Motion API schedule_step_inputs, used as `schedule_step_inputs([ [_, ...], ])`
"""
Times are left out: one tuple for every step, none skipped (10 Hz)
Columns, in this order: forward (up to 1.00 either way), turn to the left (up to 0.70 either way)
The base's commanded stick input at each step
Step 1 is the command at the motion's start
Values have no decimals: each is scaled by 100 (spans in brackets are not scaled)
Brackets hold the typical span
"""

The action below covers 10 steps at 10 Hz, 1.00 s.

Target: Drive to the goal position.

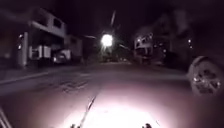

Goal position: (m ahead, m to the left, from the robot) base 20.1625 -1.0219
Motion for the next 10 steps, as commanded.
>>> schedule_step_inputs([
  [85, 0],
  [85, 0],
  [85, 0],
  [85, 0],
  [85, 0],
  [85, 0],
  [85, 0],
  [85, 0],
  [85, 0],
  [85, 0],
])
